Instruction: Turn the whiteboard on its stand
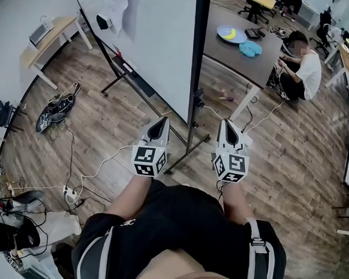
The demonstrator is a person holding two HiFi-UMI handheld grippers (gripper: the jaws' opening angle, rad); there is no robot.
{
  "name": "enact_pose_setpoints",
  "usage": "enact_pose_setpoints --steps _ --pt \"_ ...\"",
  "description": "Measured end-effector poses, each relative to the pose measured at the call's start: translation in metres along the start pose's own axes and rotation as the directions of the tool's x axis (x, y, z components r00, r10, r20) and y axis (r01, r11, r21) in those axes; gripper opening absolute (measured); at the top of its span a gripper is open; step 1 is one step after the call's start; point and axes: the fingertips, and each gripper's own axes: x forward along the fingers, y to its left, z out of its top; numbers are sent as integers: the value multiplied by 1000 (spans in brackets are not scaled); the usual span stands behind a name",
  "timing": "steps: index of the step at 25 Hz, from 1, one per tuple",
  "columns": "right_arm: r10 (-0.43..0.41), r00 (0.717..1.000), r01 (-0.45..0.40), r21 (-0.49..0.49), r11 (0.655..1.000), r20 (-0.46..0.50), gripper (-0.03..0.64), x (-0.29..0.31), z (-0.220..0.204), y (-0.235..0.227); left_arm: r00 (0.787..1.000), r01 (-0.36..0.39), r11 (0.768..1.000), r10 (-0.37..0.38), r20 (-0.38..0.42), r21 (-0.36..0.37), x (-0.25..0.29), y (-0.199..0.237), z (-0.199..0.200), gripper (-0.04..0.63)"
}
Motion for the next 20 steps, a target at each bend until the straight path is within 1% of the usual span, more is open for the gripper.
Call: enact_pose_setpoints --steps 4,12,20 --pt "17 1000 -17 7 1000 -6 6 1 -4 6 1000 2 1000 -2 -10 -1 -2 1 -3 9" --pt "18 1000 -18 2 1000 -18 6 3 -4 3 1000 12 1000 -12 -16 0 -1 -1 -4 9" --pt "39 999 -39 2 999 -31 6 1 -7 9 1000 18 1000 -18 -21 -2 -2 -4 -7 9"
